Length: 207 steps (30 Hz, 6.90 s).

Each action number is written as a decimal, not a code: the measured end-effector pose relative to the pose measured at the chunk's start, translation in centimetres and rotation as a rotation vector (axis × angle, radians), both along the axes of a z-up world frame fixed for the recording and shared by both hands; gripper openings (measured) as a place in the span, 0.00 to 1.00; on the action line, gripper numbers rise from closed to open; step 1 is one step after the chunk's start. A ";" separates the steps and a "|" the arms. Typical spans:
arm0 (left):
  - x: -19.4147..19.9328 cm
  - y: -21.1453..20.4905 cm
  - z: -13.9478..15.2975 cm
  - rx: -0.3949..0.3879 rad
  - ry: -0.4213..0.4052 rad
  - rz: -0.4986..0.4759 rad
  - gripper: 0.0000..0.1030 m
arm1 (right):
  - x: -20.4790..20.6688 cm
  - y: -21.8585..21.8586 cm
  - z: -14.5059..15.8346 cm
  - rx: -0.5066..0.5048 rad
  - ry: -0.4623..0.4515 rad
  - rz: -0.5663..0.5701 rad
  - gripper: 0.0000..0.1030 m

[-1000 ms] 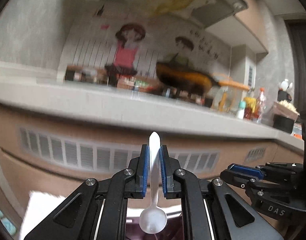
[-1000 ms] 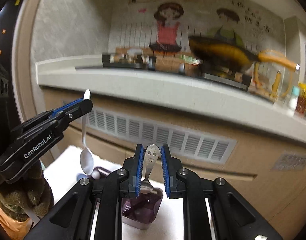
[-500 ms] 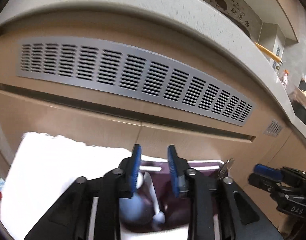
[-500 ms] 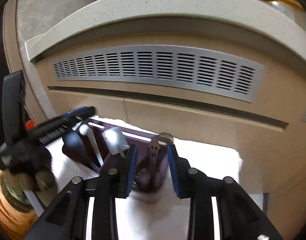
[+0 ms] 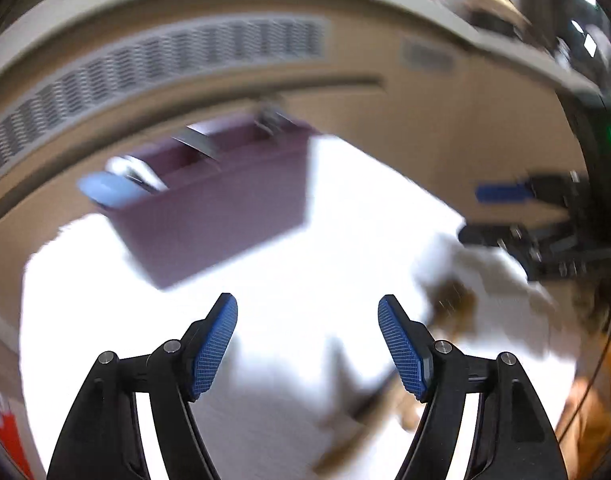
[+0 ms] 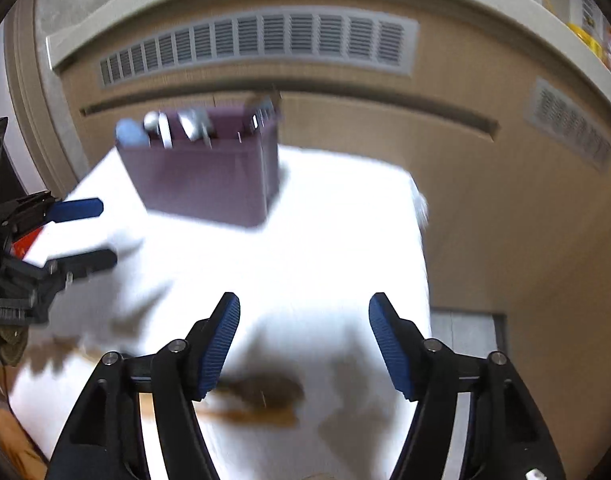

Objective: Organize utensils
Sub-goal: 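Open both tools over the caddy to drop both spoons inside, then grasp the wooden spoon by its handle with the right tool, then lift the wooden spoon with the right tool while the left tool grasps a wooden chopstick, then carry the wooden spoon with the right tool while the left tool carries the chopstick over the caddy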

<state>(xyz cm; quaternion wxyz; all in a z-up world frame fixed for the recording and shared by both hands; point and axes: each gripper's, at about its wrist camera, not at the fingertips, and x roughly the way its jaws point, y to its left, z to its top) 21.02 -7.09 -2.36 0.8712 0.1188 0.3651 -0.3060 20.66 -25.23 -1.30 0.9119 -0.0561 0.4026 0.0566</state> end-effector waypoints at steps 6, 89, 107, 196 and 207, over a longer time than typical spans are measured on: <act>-3.8 -4.4 -2.5 0.067 0.069 -0.196 0.70 | -4.9 -1.7 -2.4 -0.027 0.009 -0.035 0.81; -0.2 7.1 -2.5 0.042 0.111 0.101 0.74 | -0.5 9.5 -4.3 0.052 0.169 0.360 0.26; -0.6 4.4 -5.1 0.158 0.332 -0.097 0.74 | -1.8 -0.9 -6.8 0.243 0.180 0.069 0.27; 3.9 4.2 0.3 -0.038 0.328 0.329 0.29 | -5.0 7.8 6.1 0.102 -0.095 0.237 0.27; 8.8 0.5 -5.0 0.160 0.339 0.392 0.28 | -4.1 6.6 1.3 0.117 0.001 0.222 0.27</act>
